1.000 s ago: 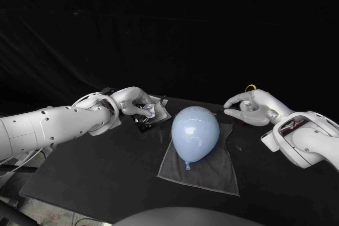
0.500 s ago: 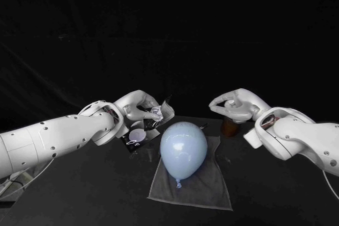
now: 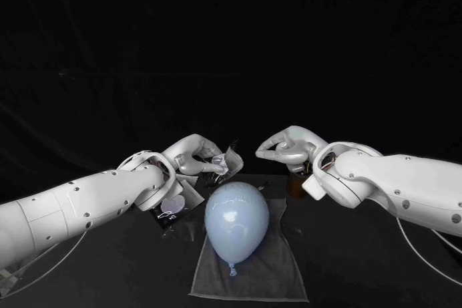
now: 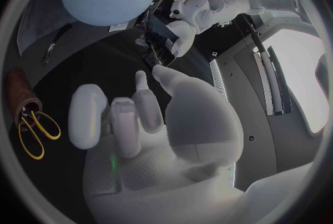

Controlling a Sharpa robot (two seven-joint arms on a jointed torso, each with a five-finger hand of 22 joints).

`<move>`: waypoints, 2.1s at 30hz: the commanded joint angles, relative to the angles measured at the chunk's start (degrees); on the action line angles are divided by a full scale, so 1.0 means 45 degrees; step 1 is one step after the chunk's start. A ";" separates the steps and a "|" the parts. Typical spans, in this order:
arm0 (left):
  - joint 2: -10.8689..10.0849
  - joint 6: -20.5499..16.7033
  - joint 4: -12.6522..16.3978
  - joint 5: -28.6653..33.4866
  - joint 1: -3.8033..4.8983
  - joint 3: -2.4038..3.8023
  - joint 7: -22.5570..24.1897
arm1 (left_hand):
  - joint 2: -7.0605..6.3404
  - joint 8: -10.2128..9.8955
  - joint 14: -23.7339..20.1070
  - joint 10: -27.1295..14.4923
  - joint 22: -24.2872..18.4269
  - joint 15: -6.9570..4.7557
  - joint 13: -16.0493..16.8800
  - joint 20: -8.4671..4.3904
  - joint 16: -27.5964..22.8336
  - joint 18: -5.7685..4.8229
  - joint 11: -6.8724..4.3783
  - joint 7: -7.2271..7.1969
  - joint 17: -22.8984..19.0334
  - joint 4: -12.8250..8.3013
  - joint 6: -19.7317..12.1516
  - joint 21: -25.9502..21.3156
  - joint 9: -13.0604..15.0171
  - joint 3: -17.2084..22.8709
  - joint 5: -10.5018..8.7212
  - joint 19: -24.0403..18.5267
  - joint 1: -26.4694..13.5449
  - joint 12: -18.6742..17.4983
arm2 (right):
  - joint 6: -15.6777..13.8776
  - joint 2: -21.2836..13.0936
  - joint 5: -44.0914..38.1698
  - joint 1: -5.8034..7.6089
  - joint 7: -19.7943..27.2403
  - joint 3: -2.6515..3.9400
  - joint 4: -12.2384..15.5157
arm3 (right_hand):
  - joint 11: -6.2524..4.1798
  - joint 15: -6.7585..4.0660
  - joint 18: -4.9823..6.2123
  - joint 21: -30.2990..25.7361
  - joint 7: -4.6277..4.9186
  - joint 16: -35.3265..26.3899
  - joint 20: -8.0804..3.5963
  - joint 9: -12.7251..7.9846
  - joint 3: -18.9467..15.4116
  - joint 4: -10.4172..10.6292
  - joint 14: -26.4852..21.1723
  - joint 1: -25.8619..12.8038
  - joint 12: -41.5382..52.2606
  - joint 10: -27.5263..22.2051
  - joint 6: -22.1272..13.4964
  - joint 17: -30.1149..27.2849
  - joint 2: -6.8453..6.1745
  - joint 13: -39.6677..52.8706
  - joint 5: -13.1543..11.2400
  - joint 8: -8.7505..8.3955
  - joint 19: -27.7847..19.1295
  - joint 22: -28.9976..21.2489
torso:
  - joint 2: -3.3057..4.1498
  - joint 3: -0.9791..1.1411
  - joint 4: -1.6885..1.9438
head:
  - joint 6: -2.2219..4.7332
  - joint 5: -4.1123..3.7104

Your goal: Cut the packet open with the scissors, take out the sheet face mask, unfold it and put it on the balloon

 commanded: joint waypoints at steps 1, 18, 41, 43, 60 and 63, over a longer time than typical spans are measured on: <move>0.0174 0.0196 -0.0160 0.0070 0.0050 0.0026 0.0379 | -0.0010 -0.0053 0.0007 -0.0011 0.0020 0.0045 -0.0004 0.0012 -0.0072 0.0009 0.0047 0.0086 0.0016 0.0023 0.0019 0.0085 -0.0015 0.0070 0.0027 0.0039 0.0086 -0.0046 | 0.0864 0.0138 0.0139 0.0149 -0.0853 0.0023 -0.0105 | -0.0006 0.0094 -0.0072 0.0041 0.0086 0.0055 0.0002 -0.0013 -0.0009 0.0129 0.1254 -0.0145 0.0098 0.0096 -0.0047 0.2758 -0.0008 0.0728 -0.0059 -0.0089 0.0118 0.0115 | 0.0006 -0.0011 0.0001 | 0.0101 -0.0177; 0.0544 0.0300 -0.0396 0.0011 0.0074 0.0037 0.0405 | -0.0007 -0.0095 -0.0015 -0.0019 0.0042 0.0058 -0.0003 0.0006 -0.0106 0.0008 0.0065 0.0119 0.0022 0.0016 0.0002 0.0120 -0.0037 0.0127 0.0029 0.0039 0.0159 -0.0119 | 0.1368 0.0928 -0.0143 0.0402 -0.1254 0.0037 -0.0498 | 0.0007 0.0114 -0.0079 0.0060 0.0085 0.0086 0.0029 -0.0009 -0.0195 0.0485 0.1273 -0.0454 0.0391 0.0245 -0.0005 0.2855 -0.0129 0.1029 0.0144 -0.0128 0.0146 0.0166 | 0.0000 -0.0028 0.0028 | 0.0128 -0.0351; 0.0720 0.0471 -0.0857 0.0014 0.0091 0.0037 0.0360 | -0.0005 -0.0115 -0.0026 -0.0024 0.0051 0.0067 -0.0002 0.0004 -0.0123 0.0006 0.0078 0.0137 0.0024 0.0018 -0.0008 0.0135 -0.0047 0.0155 0.0028 0.0032 0.0187 -0.0155 | 0.1065 0.0875 -0.0316 0.0402 -0.0962 0.0078 -0.0732 | -0.0031 0.0087 -0.0098 0.0124 0.0037 0.0110 0.0013 0.0032 -0.0210 0.0591 0.1289 -0.0418 0.0598 0.0355 0.0102 0.2935 -0.0165 0.1244 0.0760 -0.0100 0.0203 0.0263 | -0.0001 -0.0013 0.0020 | 0.0096 -0.0304; 0.0729 0.0482 -0.0875 0.0014 0.0091 0.0037 0.0356 | -0.0005 -0.0115 -0.0026 -0.0024 0.0051 0.0067 -0.0002 0.0004 -0.0123 0.0006 0.0078 0.0137 0.0024 0.0018 -0.0008 0.0135 -0.0047 0.0155 0.0028 0.0032 0.0187 -0.0155 | 0.1099 0.0871 -0.0318 0.0401 -0.0938 0.0088 -0.0769 | -0.0033 0.0085 -0.0101 0.0134 0.0037 0.0116 0.0011 0.0033 -0.0205 0.0589 0.1293 -0.0407 0.0612 0.0363 0.0101 0.2956 -0.0165 0.1259 0.0789 -0.0102 0.0210 0.0275 | 0.0002 -0.0016 0.0027 | 0.0102 -0.0303; 0.0839 0.0643 -0.1046 0.0038 0.0092 0.0037 0.0273 | -0.0012 -0.0133 -0.0032 -0.0023 0.0061 0.0073 0.0000 0.0002 -0.0137 0.0004 0.0086 0.0150 0.0026 0.0015 -0.0014 0.0149 -0.0057 0.0183 0.0029 0.0025 0.0220 -0.0186 | 0.1499 0.1037 -0.0318 0.0369 -0.0776 0.0114 -0.0728 | -0.0021 0.0090 -0.0101 0.0125 0.0049 0.0125 0.0009 0.0038 -0.0242 0.0577 0.1299 -0.0367 0.0619 0.0357 0.0075 0.2984 -0.0244 0.1277 0.0550 -0.0124 0.0208 0.0279 | -0.0013 -0.0026 0.0022 | 0.0075 -0.0277; 0.0856 0.0672 -0.1071 0.0051 0.0092 0.0037 0.0261 | -0.0015 -0.0141 -0.0034 -0.0027 0.0063 0.0076 -0.0001 0.0002 -0.0142 0.0003 0.0092 0.0157 0.0027 0.0020 -0.0020 0.0153 -0.0060 0.0188 0.0029 0.0023 0.0220 -0.0198 | 0.1533 0.1048 -0.0319 0.0364 -0.0758 0.0115 -0.0722 | -0.0019 0.0092 -0.0105 0.0137 0.0051 0.0127 0.0009 0.0041 -0.0253 0.0580 0.1300 -0.0363 0.0620 0.0355 0.0075 0.2993 -0.0258 0.1281 0.0482 -0.0126 0.0217 0.0294 | -0.0007 -0.0022 0.0029 | 0.0063 -0.0261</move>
